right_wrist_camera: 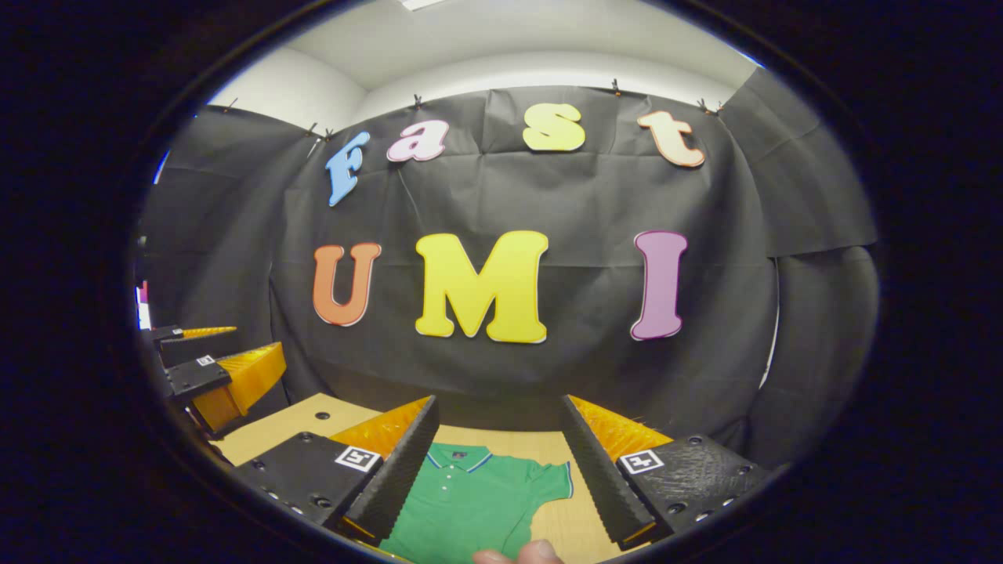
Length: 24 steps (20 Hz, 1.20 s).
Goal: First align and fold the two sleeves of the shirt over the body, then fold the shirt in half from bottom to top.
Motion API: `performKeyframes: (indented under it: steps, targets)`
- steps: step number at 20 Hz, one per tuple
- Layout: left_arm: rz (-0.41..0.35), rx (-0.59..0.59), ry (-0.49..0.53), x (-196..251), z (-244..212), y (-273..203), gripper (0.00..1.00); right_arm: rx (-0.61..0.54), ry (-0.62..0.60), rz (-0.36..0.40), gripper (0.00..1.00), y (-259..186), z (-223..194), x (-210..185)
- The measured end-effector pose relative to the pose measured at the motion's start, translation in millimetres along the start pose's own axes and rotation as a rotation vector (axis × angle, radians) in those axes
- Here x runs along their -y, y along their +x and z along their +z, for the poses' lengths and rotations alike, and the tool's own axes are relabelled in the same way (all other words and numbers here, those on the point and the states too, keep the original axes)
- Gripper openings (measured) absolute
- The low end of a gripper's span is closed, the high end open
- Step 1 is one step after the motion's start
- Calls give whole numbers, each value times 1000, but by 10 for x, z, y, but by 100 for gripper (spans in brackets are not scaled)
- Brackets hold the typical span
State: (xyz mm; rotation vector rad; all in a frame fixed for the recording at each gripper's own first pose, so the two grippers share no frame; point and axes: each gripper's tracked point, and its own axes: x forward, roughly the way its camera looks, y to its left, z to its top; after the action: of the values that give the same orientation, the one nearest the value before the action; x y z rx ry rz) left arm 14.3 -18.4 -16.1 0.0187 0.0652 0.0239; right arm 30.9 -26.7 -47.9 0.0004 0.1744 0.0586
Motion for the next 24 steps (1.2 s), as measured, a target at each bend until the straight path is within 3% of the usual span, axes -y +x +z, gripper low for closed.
performKeyframes:
  steps: [9,15,24]
  targets:
    - [14,-40,23,192,-201,337,100,-205,-25,-69,97,842,-892,884]
    - [44,-51,61,332,-207,633,100,-381,0,-69,95,1667,-1834,1350]
    - [93,-147,31,410,-495,785,100,-603,16,-50,97,2524,-3157,1603]
